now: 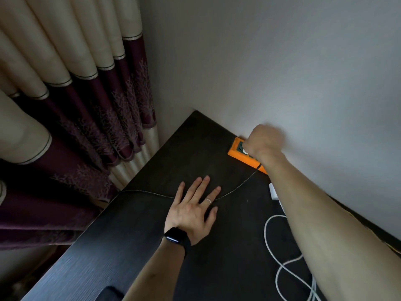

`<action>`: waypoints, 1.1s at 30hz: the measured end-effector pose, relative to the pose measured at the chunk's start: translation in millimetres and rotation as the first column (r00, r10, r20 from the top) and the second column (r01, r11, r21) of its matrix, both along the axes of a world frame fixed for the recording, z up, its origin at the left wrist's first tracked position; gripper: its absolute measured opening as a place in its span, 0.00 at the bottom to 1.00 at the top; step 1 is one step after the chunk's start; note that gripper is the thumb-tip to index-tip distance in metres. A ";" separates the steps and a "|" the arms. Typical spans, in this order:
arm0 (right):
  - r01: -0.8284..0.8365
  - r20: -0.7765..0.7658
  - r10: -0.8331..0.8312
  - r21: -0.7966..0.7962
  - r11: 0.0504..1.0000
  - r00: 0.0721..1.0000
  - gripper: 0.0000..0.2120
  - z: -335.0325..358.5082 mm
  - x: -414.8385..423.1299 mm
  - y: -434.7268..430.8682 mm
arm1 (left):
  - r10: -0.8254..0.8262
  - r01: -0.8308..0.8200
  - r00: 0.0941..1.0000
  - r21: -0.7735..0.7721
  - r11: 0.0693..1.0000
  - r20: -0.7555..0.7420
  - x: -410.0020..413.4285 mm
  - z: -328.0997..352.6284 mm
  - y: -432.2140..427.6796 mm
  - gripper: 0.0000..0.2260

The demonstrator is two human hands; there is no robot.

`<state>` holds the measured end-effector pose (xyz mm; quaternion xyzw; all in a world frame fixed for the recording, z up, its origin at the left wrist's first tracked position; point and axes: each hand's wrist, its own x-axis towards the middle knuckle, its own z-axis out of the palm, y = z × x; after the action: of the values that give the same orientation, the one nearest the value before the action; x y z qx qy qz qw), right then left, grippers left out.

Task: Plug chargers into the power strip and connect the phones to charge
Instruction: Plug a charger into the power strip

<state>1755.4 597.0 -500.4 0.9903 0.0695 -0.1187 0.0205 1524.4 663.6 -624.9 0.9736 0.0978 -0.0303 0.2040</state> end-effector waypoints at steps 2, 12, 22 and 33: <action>-0.018 -0.009 0.018 -0.062 0.998 1.000 0.07 -0.2 -2.7 8.0 | -0.009 0.009 1.000 0.007 1.000 0.002 0.0 0.2 1.0 0.26; -0.034 0.036 0.039 -0.139 0.990 0.999 0.18 -12.4 -15.3 19.5 | -0.031 0.031 0.999 0.011 0.999 0.026 -4.6 0.5 3.4 0.25; 0.084 0.042 -0.097 0.237 0.968 0.994 0.23 -6.9 -32.1 -12.8 | 0.124 -0.137 0.989 0.164 0.977 0.084 -48.7 23.3 64.1 0.18; 0.577 -0.619 -0.052 0.695 0.430 0.784 0.17 -31.4 -246.9 -8.1 | -0.001 -0.009 0.986 0.064 0.998 0.166 -78.1 83.6 76.2 0.12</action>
<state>1508.5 588.9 -531.8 0.7877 -0.0737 -0.3264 -0.5172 1446.3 739.9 -541.3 0.9786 0.0834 0.0542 0.1800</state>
